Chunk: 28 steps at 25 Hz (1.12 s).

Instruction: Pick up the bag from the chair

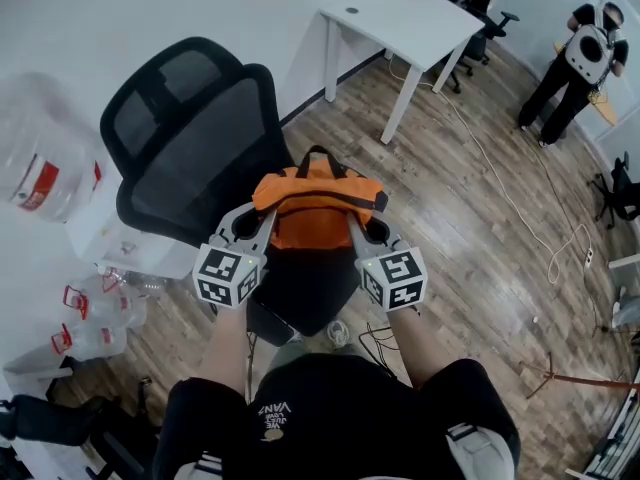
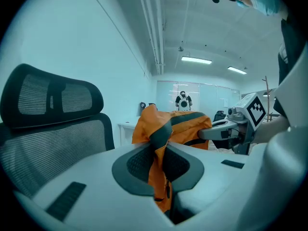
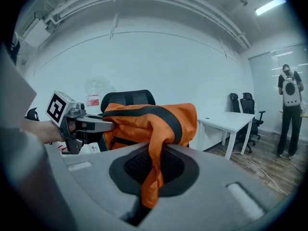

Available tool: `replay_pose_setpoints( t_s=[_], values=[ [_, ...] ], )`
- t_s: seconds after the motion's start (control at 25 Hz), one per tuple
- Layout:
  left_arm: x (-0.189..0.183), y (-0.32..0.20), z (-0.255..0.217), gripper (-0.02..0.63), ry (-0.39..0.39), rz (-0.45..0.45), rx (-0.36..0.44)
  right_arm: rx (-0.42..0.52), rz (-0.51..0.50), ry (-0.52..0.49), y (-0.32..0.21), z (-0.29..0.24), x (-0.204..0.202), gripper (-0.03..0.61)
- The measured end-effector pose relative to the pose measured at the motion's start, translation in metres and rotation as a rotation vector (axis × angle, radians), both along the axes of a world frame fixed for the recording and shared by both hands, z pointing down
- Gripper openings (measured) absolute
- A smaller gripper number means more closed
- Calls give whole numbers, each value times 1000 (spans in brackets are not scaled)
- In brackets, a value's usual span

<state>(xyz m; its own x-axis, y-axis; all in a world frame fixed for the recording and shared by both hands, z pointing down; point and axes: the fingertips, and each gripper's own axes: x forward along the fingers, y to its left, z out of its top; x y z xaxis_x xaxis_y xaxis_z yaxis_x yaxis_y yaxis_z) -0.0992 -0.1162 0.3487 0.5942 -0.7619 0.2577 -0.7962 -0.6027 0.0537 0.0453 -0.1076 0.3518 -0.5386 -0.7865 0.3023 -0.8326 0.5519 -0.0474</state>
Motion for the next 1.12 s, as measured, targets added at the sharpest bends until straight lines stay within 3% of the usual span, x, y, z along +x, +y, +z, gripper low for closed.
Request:
replay_pose_setpoints(
  t_s=[1.12],
  values=[
    [10,-2,-77,38,-10,19,146,135,13,-42,-3,-75,13,5]
  ],
)
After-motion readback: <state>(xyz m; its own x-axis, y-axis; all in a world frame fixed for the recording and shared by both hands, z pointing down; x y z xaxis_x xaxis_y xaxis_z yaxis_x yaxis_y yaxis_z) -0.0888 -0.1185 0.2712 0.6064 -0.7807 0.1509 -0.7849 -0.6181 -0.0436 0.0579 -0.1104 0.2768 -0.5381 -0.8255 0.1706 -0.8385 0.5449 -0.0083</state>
